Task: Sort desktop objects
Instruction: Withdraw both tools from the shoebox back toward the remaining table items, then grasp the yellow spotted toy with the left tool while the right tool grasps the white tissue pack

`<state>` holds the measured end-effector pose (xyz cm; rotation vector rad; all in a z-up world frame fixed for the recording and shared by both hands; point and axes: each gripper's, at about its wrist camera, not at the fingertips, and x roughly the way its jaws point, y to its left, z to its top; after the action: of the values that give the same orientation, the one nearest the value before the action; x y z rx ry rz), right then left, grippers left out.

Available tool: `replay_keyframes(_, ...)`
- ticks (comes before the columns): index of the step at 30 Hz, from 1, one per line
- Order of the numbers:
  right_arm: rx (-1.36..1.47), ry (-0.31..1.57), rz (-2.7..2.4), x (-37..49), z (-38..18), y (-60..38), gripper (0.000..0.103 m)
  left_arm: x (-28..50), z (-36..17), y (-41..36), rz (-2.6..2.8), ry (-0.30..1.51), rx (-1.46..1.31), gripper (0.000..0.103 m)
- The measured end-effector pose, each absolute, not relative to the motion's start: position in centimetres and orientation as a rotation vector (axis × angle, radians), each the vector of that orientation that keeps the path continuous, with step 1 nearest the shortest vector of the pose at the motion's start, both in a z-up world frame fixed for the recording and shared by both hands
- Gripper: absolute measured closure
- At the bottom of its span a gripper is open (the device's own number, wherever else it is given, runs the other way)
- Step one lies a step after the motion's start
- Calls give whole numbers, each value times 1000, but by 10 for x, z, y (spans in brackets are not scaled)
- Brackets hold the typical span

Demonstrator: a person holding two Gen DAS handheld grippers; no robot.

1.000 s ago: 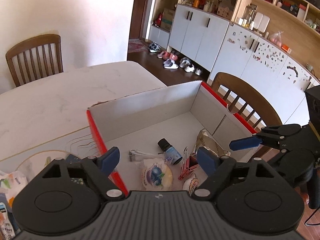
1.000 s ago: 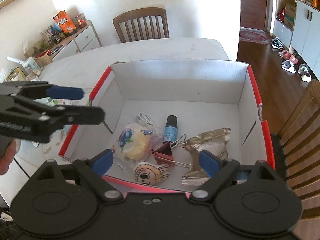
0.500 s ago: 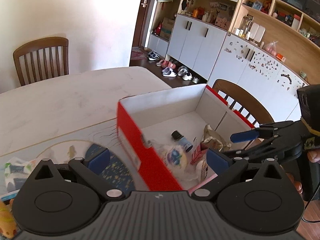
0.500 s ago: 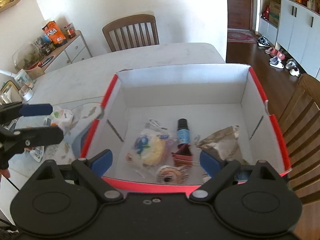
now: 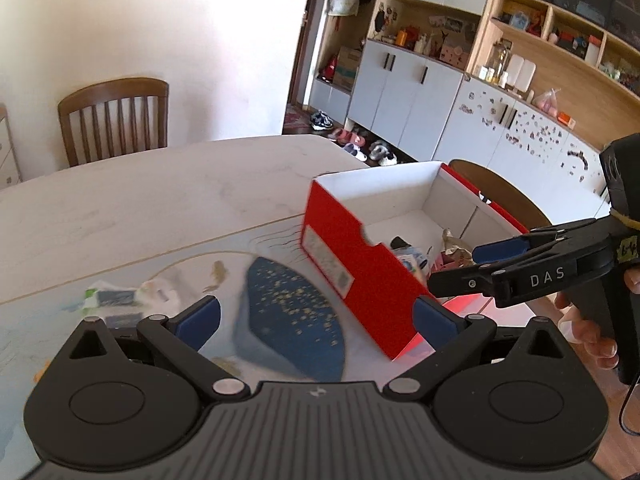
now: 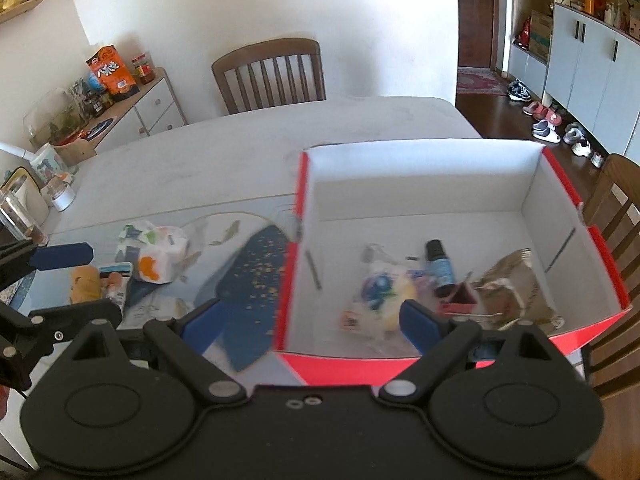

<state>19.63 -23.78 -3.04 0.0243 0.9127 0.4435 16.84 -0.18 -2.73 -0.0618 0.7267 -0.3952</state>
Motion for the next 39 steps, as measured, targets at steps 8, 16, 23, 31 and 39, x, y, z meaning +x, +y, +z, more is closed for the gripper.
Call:
replay_keyframes(8,-5,911,465,183,-32,-190,9,147,-41,51,-328,715,-66,0)
replay_keyframes(16,-63,929,503,175,-42,-140,11,132,-66,105,-255,764,-77,0)
replay_keyframes(23,-113,927,542,182,-46,-101,11,133,-79,134,-203,772,-103,0)
replay_keyframes(31,-163,946,580,195,-62,-60,13,139,-93,144,-192,760,-15,0)
replay_keyframes(39,-184,957,595,215,-73,-27,15,152,-104,148,-221,753,38,1)
